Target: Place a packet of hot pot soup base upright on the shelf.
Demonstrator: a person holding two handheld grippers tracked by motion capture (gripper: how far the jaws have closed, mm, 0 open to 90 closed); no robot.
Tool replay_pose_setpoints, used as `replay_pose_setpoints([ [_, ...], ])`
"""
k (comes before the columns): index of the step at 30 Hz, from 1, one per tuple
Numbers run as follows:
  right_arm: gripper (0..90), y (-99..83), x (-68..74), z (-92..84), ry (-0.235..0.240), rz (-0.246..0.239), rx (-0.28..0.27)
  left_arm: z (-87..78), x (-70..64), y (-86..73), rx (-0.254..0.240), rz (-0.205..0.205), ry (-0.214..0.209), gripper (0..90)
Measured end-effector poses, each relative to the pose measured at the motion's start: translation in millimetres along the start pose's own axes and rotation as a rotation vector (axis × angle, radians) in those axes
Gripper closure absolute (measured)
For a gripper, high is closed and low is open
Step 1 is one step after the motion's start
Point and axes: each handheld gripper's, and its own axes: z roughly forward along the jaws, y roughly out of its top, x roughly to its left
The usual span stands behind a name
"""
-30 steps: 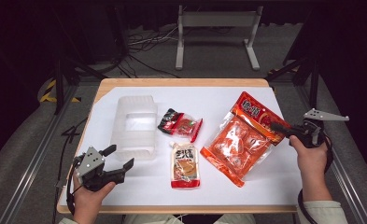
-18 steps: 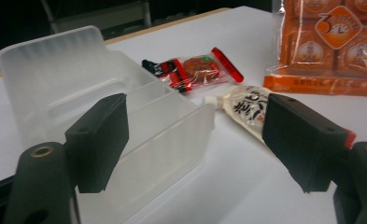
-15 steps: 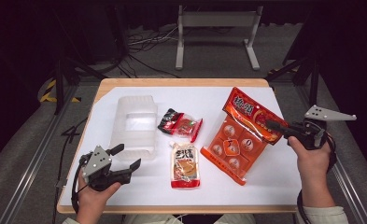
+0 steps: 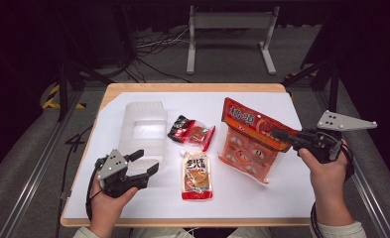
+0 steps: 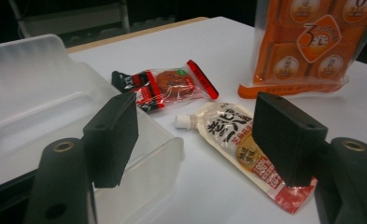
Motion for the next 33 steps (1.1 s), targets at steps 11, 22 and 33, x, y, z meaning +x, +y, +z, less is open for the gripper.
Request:
replay_pose_setpoints([
  [11,90.0,8.2,9.2,3.4,0.042,-0.018,-0.017,23.9,-3.5,3.9,-0.039,-0.006,-0.088,30.0],
  [22,90.0,20.0,23.0,13.7,0.124,-0.04,-0.046,44.6,-8.4,14.3,-0.029,0.016,-0.169,11.9],
  [33,90.0,26.0,31.3,23.4,0.163,-0.048,-0.072,75.4,-15.4,30.8,-0.044,0.037,-0.284,2.9],
])
